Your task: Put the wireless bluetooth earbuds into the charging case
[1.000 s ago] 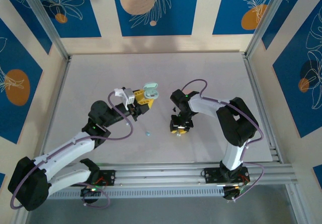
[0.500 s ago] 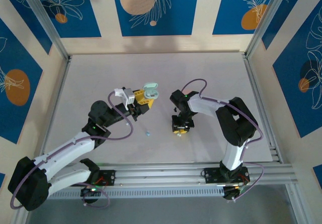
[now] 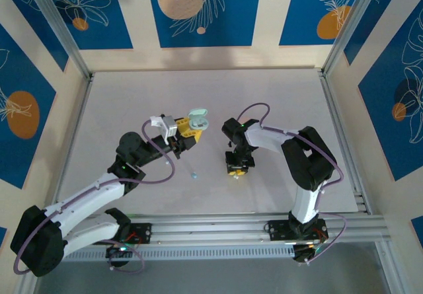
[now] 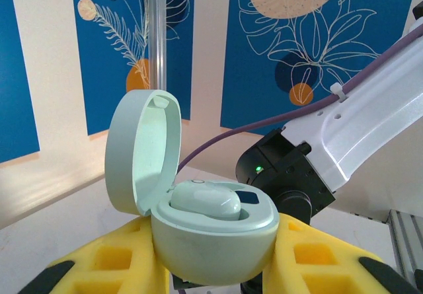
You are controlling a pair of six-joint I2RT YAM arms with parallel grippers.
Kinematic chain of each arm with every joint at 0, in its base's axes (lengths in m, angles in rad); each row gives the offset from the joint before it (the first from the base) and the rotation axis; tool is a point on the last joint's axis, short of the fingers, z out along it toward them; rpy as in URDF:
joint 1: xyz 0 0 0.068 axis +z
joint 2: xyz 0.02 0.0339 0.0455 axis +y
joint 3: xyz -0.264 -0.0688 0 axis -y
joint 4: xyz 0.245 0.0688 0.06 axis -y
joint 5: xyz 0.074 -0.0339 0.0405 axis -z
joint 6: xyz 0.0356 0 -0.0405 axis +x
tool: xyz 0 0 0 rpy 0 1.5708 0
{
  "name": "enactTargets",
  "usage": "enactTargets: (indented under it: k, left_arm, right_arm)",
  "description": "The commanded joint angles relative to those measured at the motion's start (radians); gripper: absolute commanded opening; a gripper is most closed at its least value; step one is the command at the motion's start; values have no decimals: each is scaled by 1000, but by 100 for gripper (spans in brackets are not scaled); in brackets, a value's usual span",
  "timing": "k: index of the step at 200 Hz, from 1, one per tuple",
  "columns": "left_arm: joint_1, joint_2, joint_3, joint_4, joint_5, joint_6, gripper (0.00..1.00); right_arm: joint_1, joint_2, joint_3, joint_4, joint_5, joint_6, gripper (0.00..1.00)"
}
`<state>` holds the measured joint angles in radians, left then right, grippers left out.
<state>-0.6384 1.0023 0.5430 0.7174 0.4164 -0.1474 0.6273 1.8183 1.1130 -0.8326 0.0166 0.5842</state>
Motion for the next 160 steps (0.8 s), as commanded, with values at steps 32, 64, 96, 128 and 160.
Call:
enactTargets:
  k: [32, 64, 96, 128, 160]
  left_arm:
    - [-7, 1, 11, 30, -5, 5, 27]
    - [-8, 4, 9, 30, -6, 7, 27]
    - [-7, 5, 9, 25, -8, 12, 27]
    - [-7, 8, 4, 24, -10, 16, 27]
    - [-8, 15, 5, 27, -8, 16, 27]
  right_arm:
    - [12, 1, 22, -11, 6, 13, 21]
    - [10, -49, 37, -15, -19, 12, 21]
    - [-17, -142, 45, 12, -101, 16, 21]
    - [-68, -264, 44, 68, -253, 27, 21]
    - [-155, -383, 33, 136, -422, 73, 21]
